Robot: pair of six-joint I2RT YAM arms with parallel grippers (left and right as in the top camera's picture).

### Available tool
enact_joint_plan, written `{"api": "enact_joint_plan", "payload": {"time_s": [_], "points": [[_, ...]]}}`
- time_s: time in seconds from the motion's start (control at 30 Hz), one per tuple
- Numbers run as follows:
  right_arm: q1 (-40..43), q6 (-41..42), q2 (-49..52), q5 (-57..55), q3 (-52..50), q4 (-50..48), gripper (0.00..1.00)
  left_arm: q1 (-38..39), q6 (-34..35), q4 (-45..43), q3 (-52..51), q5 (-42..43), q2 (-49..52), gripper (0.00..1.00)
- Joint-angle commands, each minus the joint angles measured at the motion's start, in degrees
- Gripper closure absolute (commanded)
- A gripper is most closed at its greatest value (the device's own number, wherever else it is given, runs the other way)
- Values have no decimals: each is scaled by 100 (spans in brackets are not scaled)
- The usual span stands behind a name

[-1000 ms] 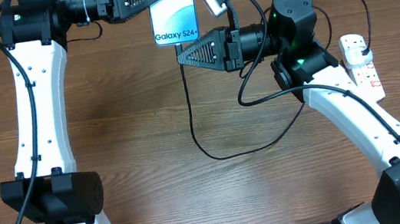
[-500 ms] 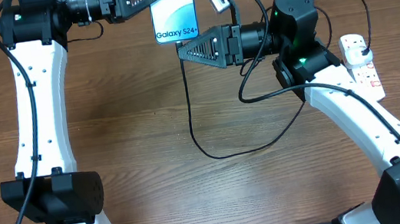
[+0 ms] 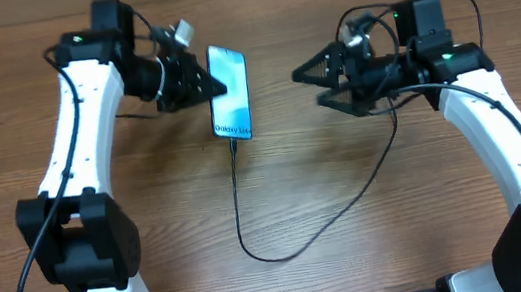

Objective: Plug charger to phone and switch on socket
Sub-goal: 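Lower the phone flat onto the table with the left gripper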

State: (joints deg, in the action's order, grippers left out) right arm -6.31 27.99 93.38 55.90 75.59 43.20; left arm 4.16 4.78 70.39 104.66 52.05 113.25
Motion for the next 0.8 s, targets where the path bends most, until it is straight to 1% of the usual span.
{"api": "enact_joint_plan", "payload": {"time_s": [0.0, 0.03, 0.07, 0.23, 0.27, 0.33, 0.4, 0.43, 0.5, 0.53, 0.7, 0.77], "points": [[103, -428, -70, -2391, 13, 1014, 0, 197, -155, -1005, -984, 120, -103, 96], [101, -428, -70, -2712, 11, 1198, 0, 229, 15, -1239, -1161, 48, -103, 96], [85, -428, -70, -3093, -13, 1423, 0, 304, 656, -1803, -1565, -225, -103, 96], [85, -426, -70, -3340, -289, 1523, 0, 468, 1394, -3167, -2444, -234, -103, 96], [85, -426, -68, -3342, -354, 1519, 0, 503, 1657, -3576, -2699, -284, -103, 96], [85, -404, -68, -3338, -409, 1523, 3, 549, 1917, -3995, -2964, -452, -103, 96], [81, -407, -68, -3338, -417, 1521, 2, 566, 2131, -4457, -3244, -511, -103, 96], [81, -407, -68, -3338, -417, 1521, 2, 566, 2256, -4610, -3344, -509, -103, 96], [81, -407, -68, -3338, -417, 1512, 2, 566, 2269, -4784, -3467, -595, -103, 96], [81, -407, -68, -3338, -417, 1502, 2, 566, 2269, -4798, -3517, -767, -103, 95], [81, -407, -68, -3316, -417, 1499, 2, 601, 2269, -4798, -3528, -702, 11, 94], [81, -407, -68, -3314, -417, 1504, 2, 684, 2269, -4798, -3528, -688, 201, 93]]}}
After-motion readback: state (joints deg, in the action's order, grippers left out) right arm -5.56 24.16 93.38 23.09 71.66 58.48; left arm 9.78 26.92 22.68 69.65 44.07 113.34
